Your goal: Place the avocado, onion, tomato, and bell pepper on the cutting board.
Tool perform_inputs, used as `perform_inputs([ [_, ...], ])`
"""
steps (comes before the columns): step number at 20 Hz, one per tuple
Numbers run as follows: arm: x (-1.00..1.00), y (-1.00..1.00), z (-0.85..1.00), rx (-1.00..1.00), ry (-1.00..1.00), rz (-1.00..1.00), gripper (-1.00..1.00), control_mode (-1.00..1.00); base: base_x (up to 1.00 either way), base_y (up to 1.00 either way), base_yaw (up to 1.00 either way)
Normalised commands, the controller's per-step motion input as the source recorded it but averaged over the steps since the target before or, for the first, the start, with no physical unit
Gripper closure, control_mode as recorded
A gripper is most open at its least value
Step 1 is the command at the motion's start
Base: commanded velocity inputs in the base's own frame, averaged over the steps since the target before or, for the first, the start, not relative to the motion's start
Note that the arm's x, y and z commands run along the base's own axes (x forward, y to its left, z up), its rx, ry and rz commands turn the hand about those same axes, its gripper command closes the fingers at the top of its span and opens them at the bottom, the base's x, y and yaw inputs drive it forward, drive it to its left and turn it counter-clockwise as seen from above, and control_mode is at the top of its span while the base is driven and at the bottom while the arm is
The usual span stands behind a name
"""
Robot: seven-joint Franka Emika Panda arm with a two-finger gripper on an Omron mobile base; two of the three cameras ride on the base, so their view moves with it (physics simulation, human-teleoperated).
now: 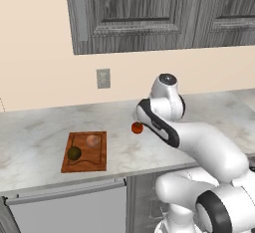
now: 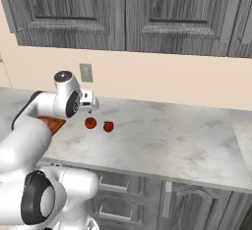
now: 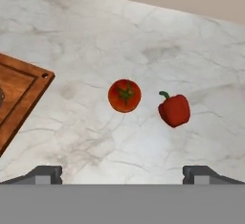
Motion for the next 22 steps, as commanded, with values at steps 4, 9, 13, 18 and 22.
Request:
perform_inputs([
  [4,0.42,0.08,-0.26,0.0,0.1,0.0,-1.0,-1.0,0.0,0.0,0.0],
  [9,0.38,0.05,-0.32,0.0,0.05,0.0,-1.0,-1.0,0.0,0.0,0.0],
  [13,0.29,0.06,-0.35,0.0,0.0,0.0,-1.0,-1.0,0.0,0.0,0.0],
  [18,0.24,0.12,-0.41,0.0,0.0,0.0,-1.0,-1.0,0.0,0.0,0.0],
  [22,0.19,0.05,-0.41,0.0,0.0,0.0,-1.0,-1.0,0.0,0.0,0.0],
])
